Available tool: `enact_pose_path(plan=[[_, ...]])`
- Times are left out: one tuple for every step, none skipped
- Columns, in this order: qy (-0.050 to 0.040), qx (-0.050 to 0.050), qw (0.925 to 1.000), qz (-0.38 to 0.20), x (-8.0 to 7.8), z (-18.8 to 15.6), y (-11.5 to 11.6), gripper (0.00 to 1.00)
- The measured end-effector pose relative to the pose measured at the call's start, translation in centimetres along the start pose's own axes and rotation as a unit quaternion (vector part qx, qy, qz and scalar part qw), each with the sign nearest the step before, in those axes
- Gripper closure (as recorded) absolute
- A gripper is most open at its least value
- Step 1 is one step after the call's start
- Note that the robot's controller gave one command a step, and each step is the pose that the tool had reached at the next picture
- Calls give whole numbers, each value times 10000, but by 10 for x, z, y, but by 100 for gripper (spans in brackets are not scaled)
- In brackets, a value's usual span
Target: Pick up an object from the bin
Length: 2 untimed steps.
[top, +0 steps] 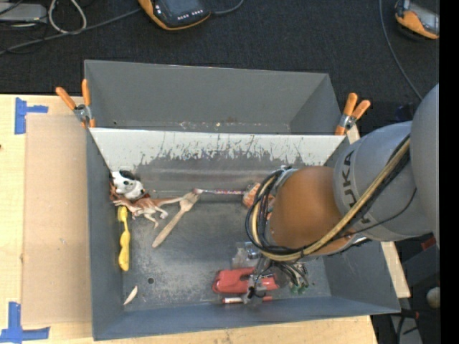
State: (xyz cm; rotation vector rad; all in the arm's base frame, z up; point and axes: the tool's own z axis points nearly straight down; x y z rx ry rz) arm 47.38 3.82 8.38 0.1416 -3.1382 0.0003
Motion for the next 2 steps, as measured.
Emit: enact_pose_path(plan=[[-21,-4,9998,217,-3,-57,3,100],[53,-4,9999,-86,-4,-131,9,100]])
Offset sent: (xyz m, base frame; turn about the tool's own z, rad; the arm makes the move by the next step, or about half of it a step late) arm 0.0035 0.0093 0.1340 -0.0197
